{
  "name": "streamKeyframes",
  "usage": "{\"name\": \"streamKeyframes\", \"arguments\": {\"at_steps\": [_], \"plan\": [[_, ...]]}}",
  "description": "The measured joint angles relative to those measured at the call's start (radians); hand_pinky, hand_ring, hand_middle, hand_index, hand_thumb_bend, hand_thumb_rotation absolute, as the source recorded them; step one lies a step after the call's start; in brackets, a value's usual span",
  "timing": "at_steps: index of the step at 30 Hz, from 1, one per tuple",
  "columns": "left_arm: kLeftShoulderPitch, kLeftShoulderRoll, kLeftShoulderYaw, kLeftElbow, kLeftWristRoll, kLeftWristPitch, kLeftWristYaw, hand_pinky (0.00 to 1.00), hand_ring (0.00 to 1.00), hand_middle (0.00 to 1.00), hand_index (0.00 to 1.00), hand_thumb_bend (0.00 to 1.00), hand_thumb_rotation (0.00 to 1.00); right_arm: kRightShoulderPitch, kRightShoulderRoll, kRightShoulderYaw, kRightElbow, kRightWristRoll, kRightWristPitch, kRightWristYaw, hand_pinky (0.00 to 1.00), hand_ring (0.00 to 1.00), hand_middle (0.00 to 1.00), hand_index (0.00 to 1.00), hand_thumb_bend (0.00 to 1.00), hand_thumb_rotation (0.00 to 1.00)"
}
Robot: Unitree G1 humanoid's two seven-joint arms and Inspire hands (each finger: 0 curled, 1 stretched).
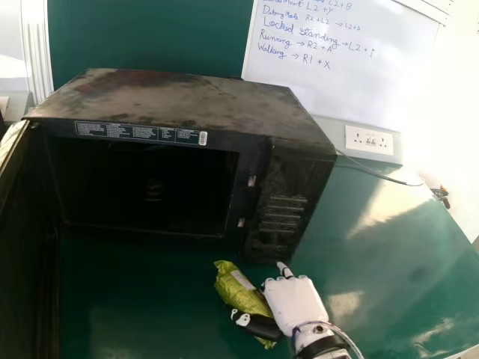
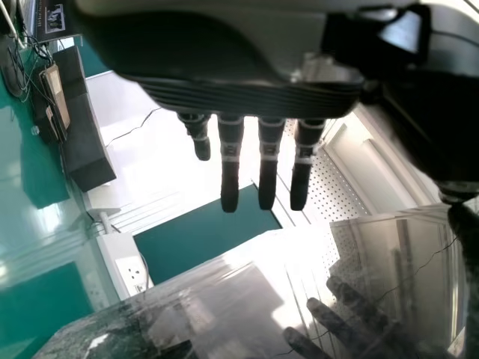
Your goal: Put biscuit inside oven
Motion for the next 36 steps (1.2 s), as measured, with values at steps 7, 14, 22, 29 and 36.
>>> {"name": "streamKeyframes", "arguments": {"at_steps": [7, 14, 22, 29, 36], "plan": [[0.016, 0.007, -0.02, -0.014, -0.062, 0.033, -0.009, 0.7, 0.77, 0.83, 0.81, 0.92, 0.55, 0.0, 0.015, -0.033, -0.026, 0.126, 0.009, 0.031, 0.0, 0.0, 0.0, 0.08, 0.64, 0.0], [0.013, 0.019, -0.022, -0.015, -0.059, 0.045, 0.003, 0.69, 0.75, 0.83, 0.82, 0.91, 0.58, -0.002, 0.051, -0.08, -0.053, 0.339, 0.035, 0.068, 0.0, 0.0, 0.0, 0.08, 0.63, 0.0], [0.006, 0.032, -0.02, -0.006, -0.055, 0.044, 0.008, 0.63, 0.73, 0.82, 0.81, 0.93, 0.64, -0.037, 0.04, -0.092, -0.118, 0.431, 0.091, 0.182, 0.0, 0.0, 0.0, 0.08, 0.62, 0.0], [-0.008, 0.038, -0.016, 0.003, -0.04, 0.043, 0.013, 0.6, 0.73, 0.78, 0.79, 0.93, 0.65, -0.042, 0.039, -0.093, -0.162, 0.515, 0.105, 0.218, 0.0, 0.0, 0.0, 0.08, 0.62, 0.0], [-0.021, 0.042, -0.016, 0.015, -0.039, 0.04, 0.011, 0.6, 0.73, 0.79, 0.8, 0.93, 0.63, -0.04, 0.044, -0.074, -0.216, 0.541, 0.11, 0.222, 0.0, 0.0, 0.0, 0.09, 0.61, 0.0]]}}
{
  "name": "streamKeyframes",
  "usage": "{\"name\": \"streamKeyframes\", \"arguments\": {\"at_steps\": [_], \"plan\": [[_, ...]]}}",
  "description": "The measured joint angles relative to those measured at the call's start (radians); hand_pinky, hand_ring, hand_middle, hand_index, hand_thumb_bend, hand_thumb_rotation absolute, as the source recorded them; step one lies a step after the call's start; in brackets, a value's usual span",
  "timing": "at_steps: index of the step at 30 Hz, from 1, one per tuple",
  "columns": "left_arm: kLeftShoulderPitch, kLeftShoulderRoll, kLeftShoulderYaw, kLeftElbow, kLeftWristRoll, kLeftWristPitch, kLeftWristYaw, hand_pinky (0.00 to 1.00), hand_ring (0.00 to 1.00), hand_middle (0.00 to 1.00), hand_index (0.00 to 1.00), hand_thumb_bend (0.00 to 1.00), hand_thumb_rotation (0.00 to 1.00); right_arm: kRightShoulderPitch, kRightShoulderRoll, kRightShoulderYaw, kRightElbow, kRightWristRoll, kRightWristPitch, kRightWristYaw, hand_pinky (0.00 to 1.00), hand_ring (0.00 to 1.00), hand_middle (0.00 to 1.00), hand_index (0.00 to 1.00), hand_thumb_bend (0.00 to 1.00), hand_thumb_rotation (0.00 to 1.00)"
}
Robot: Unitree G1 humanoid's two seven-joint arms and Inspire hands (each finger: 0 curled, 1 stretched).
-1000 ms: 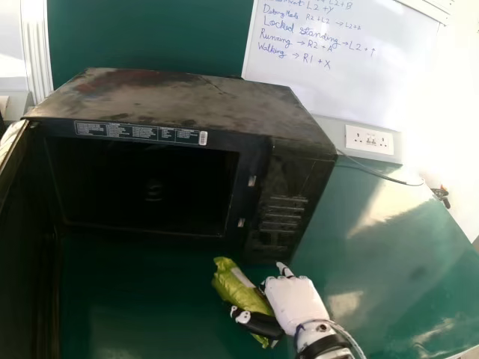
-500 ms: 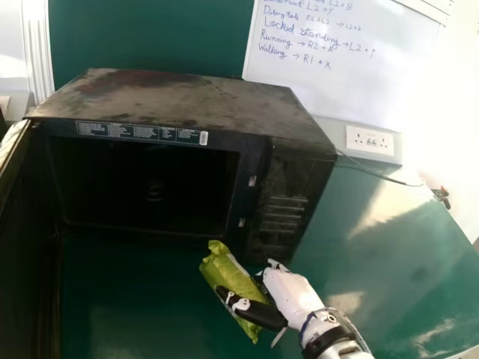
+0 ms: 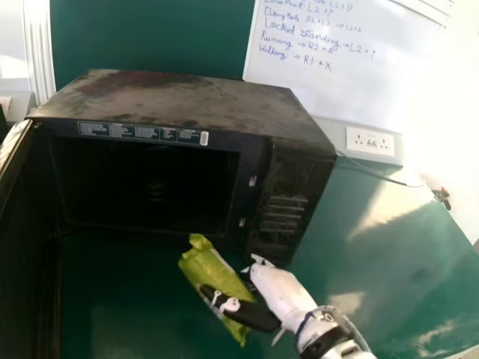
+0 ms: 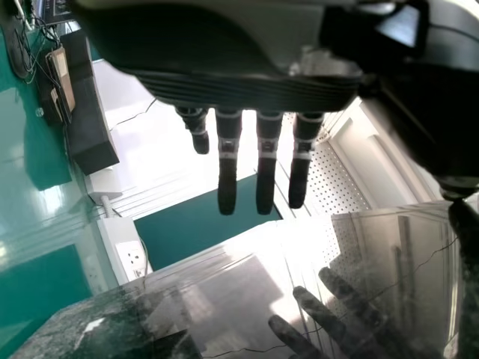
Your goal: Put biscuit inside oven
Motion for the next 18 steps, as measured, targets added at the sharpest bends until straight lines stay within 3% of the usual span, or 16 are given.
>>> {"name": "streamKeyframes", "arguments": {"at_steps": [18], "plan": [[-0.017, 0.004, 0.0, 0.01, 0.001, -0.007, -0.001, 0.63, 0.74, 0.79, 0.8, 0.94, 0.6, -0.04, 0.075, 0.124, -0.049, -0.006, 0.007, -0.009, 0.0, 0.0, 0.0, 0.08, 0.61, 0.0]]}}
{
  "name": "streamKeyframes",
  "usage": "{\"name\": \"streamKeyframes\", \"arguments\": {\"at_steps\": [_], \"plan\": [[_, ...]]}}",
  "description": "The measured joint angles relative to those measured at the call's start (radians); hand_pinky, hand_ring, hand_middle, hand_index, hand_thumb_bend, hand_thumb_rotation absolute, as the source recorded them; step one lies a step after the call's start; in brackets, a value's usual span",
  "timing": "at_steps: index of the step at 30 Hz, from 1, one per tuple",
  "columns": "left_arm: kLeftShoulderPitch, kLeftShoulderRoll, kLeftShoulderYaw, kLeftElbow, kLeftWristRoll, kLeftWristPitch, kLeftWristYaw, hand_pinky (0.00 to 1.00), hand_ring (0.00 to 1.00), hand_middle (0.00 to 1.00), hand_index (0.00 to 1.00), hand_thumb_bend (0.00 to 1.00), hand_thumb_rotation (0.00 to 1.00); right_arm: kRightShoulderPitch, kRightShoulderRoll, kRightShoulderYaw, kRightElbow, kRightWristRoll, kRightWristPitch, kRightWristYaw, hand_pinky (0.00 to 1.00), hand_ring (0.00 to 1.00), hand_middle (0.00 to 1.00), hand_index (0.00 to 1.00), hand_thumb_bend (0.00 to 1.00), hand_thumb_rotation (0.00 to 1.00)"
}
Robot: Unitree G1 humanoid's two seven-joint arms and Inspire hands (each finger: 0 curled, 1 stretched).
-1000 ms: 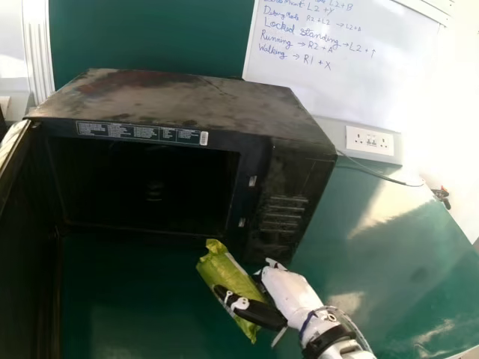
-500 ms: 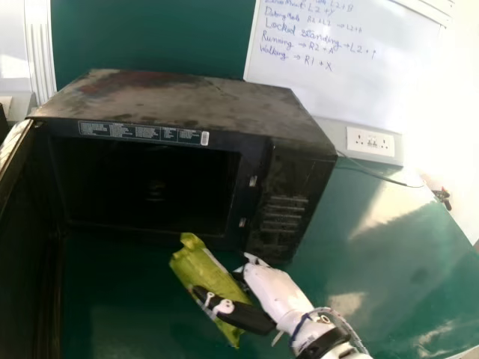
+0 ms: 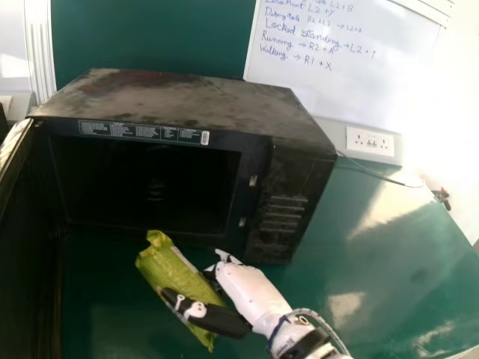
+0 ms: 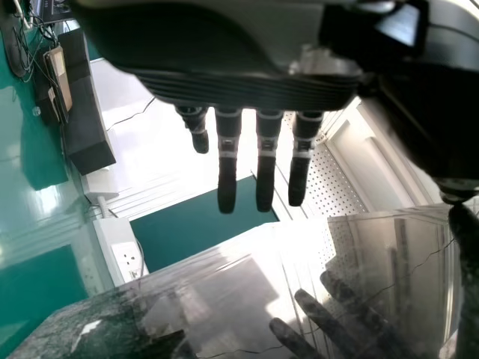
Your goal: Put biscuit inside oven
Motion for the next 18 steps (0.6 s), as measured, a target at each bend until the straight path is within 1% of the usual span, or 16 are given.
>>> {"name": "streamKeyframes", "arguments": {"at_steps": [4, 12, 18], "plan": [[0.0, 0.0, 0.0, 0.0, 0.0, 0.0, 0.0, 0.65, 0.74, 0.8, 0.8, 0.94, 0.61, -0.038, 0.016, 0.02, 0.013, -0.008, 0.003, -0.005, 0.0, 0.0, 0.0, 0.08, 0.61, 0.0], [-0.001, 0.002, 0.0, 0.001, -0.001, 0.0, -0.003, 0.62, 0.73, 0.79, 0.79, 0.94, 0.6, -0.11, 0.042, 0.044, 0.08, -0.03, 0.001, -0.046, 0.0, 0.0, 0.0, 0.08, 0.61, 0.0], [-0.005, 0.005, 0.0, 0.007, -0.003, 0.0, -0.006, 0.59, 0.71, 0.78, 0.78, 0.95, 0.62, -0.155, 0.046, 0.063, 0.142, -0.054, -0.028, -0.096, 0.0, 0.0, 0.0, 0.08, 0.61, 0.0]]}}
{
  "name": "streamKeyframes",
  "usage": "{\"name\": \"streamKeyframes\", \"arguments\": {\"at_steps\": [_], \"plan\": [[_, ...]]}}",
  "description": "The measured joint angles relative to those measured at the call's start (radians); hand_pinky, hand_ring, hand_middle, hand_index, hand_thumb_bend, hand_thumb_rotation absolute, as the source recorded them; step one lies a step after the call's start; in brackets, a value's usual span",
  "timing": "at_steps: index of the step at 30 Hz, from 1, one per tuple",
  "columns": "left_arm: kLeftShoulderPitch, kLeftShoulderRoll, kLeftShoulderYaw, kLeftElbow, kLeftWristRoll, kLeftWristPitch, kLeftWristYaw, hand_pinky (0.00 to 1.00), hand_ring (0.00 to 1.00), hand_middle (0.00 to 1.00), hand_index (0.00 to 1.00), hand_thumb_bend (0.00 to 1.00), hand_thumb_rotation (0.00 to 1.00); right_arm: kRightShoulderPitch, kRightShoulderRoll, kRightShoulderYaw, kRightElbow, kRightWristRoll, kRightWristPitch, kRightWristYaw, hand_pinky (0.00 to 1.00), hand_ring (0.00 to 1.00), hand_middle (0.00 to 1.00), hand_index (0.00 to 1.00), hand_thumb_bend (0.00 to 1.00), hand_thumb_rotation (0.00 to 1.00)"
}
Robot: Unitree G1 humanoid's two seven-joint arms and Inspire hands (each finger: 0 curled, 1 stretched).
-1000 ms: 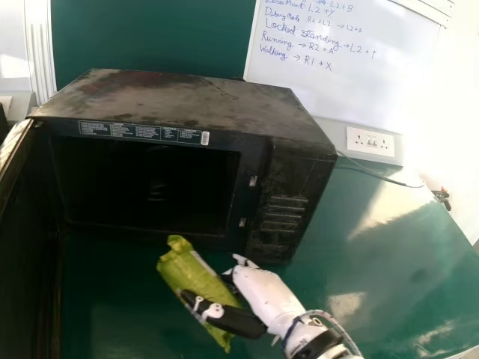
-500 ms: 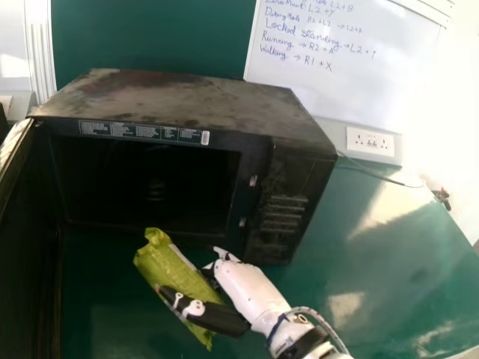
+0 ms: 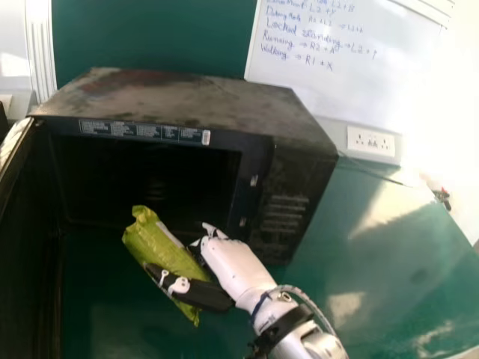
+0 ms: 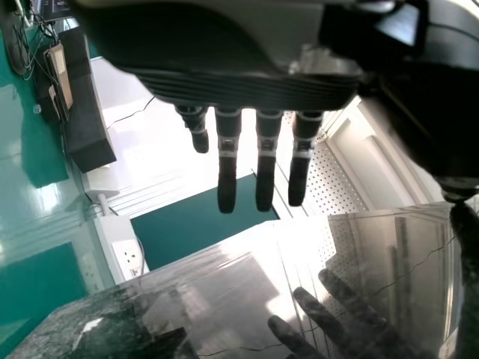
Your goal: Put biscuit inside oven
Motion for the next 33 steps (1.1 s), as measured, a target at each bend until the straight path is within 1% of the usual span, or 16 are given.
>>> {"name": "streamKeyframes", "arguments": {"at_steps": [5, 9, 11, 15, 18, 22, 27, 30, 33], "plan": [[-0.006, 0.009, 0.0, 0.005, 0.001, -0.003, -0.004, 0.6, 0.71, 0.77, 0.79, 0.94, 0.64, -0.05, 0.009, 0.009, 0.046, -0.024, -0.002, -0.009, 0.0, 0.0, 0.0, 0.08, 0.61, 0.0], [-0.006, 0.009, 0.0, 0.006, 0.002, -0.008, -0.004, 0.57, 0.7, 0.76, 0.78, 0.95, 0.65, -0.096, 0.011, 0.013, 0.079, -0.044, -0.011, -0.03, 0.0, 0.0, 0.0, 0.08, 0.6, 0.0], [-0.005, 0.009, 0.0, 0.005, 0.002, -0.008, -0.004, 0.56, 0.7, 0.76, 0.78, 0.95, 0.65, -0.114, 0.012, 0.014, 0.096, -0.053, -0.011, -0.036, 0.0, 0.0, 0.0, 0.08, 0.62, 0.0], [-0.004, 0.007, 0.0, 0.003, 0.002, -0.007, -0.003, 0.59, 0.72, 0.77, 0.79, 0.95, 0.64, -0.142, 0.02, 0.014, 0.129, -0.054, -0.011, -0.041, 0.0, 0.0, 0.0, 0.09, 0.62, 0.0], [-0.004, 0.007, 0.0, 0.003, 0.003, -0.007, -0.002, 0.61, 0.73, 0.79, 0.8, 0.95, 0.62, -0.162, 0.037, 0.017, 0.137, -0.054, -0.002, -0.041, 0.0, 0.0, 0.0, 0.08, 0.62, 0.0], [-0.005, 0.007, 0.0, 0.003, 0.003, -0.007, -0.002, 0.64, 0.74, 0.79, 0.81, 0.97, 0.62, -0.2, 0.057, 0.02, 0.159, -0.053, 0.016, -0.04, 0.0, 0.0, 0.0, 0.08, 0.6, 0.0], [-0.005, 0.006, -0.002, 0.002, 0.002, -0.007, -0.002, 0.64, 0.73, 0.79, 0.81, 0.97, 0.64, -0.237, 0.072, 0.032, 0.182, -0.062, 0.031, -0.039, 0.0, 0.0, 0.0, 0.08, 0.62, 0.0], [-0.004, 0.006, -0.002, 0.002, 0.002, -0.007, -0.002, 0.65, 0.73, 0.79, 0.81, 0.96, 0.64, -0.253, 0.078, 0.04, 0.207, -0.063, 0.032, -0.041, 0.0, 0.0, 0.0, 0.08, 0.61, 0.0], [-0.004, 0.006, -0.002, 0.002, 0.002, -0.008, -0.002, 0.63, 0.73, 0.79, 0.81, 0.95, 0.64, -0.268, 0.087, 0.049, 0.234, -0.065, 0.031, -0.055, 0.0, 0.0, 0.0, 0.08, 0.61, 0.0]]}}
